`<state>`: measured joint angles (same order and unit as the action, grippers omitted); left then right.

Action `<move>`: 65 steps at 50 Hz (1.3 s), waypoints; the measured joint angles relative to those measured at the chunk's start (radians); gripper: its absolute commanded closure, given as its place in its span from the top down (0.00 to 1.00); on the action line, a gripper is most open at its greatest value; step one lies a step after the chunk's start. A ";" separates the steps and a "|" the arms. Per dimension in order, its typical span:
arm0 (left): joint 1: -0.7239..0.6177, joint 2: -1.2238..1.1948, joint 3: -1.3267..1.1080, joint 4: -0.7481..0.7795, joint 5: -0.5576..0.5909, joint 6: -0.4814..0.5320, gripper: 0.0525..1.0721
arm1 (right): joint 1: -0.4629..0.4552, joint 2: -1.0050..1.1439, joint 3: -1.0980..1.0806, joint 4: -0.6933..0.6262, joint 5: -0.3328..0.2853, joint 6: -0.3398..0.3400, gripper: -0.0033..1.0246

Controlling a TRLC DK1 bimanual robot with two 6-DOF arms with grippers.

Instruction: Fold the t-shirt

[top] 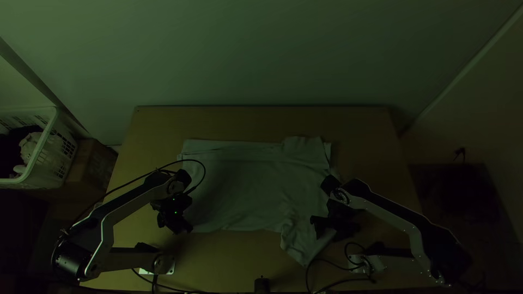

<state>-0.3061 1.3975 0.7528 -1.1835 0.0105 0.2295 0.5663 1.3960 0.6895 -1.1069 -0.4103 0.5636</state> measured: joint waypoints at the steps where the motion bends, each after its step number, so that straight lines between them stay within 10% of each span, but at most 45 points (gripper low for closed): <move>1: 0.001 0.000 0.000 0.000 0.000 0.000 0.03 | 0.000 0.005 -0.001 0.002 -0.002 -0.003 0.48; 7: 0.004 0.000 0.000 0.000 0.001 0.000 0.03 | 0.000 0.032 -0.001 0.019 0.000 -0.026 0.02; 65: 0.257 0.000 0.303 -0.001 0.046 0.089 0.03 | -0.302 -0.139 0.285 -0.127 0.173 -0.222 0.03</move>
<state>-0.0490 1.3979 1.0554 -1.1843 0.0563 0.3180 0.2642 1.2568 0.9745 -1.2339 -0.2375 0.3420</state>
